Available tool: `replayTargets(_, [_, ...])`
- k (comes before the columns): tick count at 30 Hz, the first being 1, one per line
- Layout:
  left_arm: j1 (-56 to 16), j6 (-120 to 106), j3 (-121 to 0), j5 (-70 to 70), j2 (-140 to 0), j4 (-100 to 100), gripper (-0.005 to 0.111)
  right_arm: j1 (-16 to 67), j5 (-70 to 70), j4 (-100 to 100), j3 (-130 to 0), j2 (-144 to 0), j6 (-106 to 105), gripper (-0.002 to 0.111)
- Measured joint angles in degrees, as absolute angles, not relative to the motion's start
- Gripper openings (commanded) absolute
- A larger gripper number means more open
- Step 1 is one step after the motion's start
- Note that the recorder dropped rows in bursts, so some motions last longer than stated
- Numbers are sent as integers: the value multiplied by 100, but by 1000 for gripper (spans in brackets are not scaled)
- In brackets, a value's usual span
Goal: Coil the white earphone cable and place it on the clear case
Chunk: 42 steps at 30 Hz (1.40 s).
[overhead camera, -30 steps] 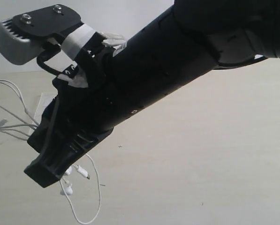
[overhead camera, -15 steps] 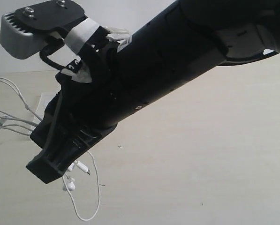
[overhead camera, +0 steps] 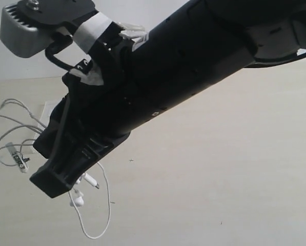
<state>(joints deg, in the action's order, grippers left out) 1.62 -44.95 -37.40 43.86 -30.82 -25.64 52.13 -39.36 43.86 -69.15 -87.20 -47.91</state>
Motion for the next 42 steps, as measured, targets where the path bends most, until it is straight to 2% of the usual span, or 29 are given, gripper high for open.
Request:
replayTargets(6, [162, -4495, -3759, 4714, -3082, -2970, 57, 5213, -3936, 4386, -6915, -8720, -4779, 0])
replayTargets(9, [162, -4495, -3925, 4795, -3082, -3086, 53, 5213, -4064, 4364, -6915, -8720, -4771, 0])
replayTargets(17, [162, -5523, -4303, 4670, -3183, -4493, 22, 5213, -4665, 4487, -6915, -8720, -4755, 0])
replayTargets(22, [162, -5812, -4311, 4659, -3514, -5165, 3, 5213, -5062, 5263, -6915, -8720, -5077, 0])
replayTargets(31, [162, -5855, -4311, 4671, -3993, -5312, 8, 5213, -5431, 6937, -6915, -8599, -5980, 0])
replayTargets(42, [162, -5855, -4311, 4812, -4129, -5358, 8, 5213, -5046, 7139, -6915, -8402, -6120, 0])
